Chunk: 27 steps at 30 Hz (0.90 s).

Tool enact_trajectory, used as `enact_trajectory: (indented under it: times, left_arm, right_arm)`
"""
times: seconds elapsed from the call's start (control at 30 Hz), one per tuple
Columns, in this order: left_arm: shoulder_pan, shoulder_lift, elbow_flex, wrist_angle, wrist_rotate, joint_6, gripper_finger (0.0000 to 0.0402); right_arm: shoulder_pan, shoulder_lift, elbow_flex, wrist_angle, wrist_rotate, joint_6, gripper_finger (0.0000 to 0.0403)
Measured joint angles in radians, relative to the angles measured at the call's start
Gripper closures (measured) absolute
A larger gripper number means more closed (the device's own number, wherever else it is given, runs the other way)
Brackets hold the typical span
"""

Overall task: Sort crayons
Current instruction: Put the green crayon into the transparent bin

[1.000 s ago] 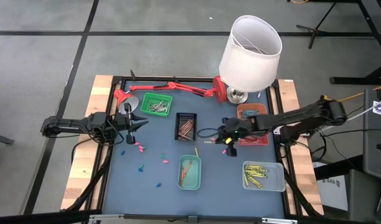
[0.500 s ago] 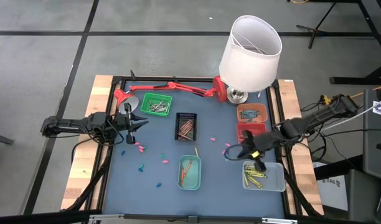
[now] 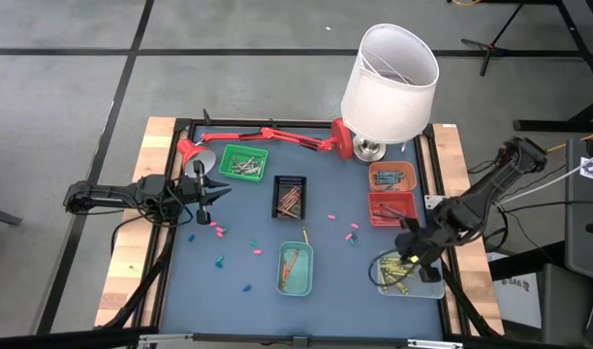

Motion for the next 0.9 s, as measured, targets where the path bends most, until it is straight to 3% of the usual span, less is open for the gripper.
enact_trajectory:
  times: [0.27, 0.63, 0.9]
  left_arm:
    - [0.000, 0.000, 0.000, 0.000, 0.000, 0.000, 0.0349]
    - [0.000, 0.000, 0.000, 0.000, 0.000, 0.000, 0.0349]
    - [0.000, 0.000, 0.000, 0.000, 0.000, 0.000, 0.0349]
  right_arm:
    - [0.061, 0.000, 0.000, -0.137, 0.000, 0.074, 0.0386]
    - [0.058, 0.003, 0.000, -0.145, 0.000, 0.071, 0.0384]
    - [0.058, 0.003, 0.000, -0.146, 0.002, 0.066, 0.0312]
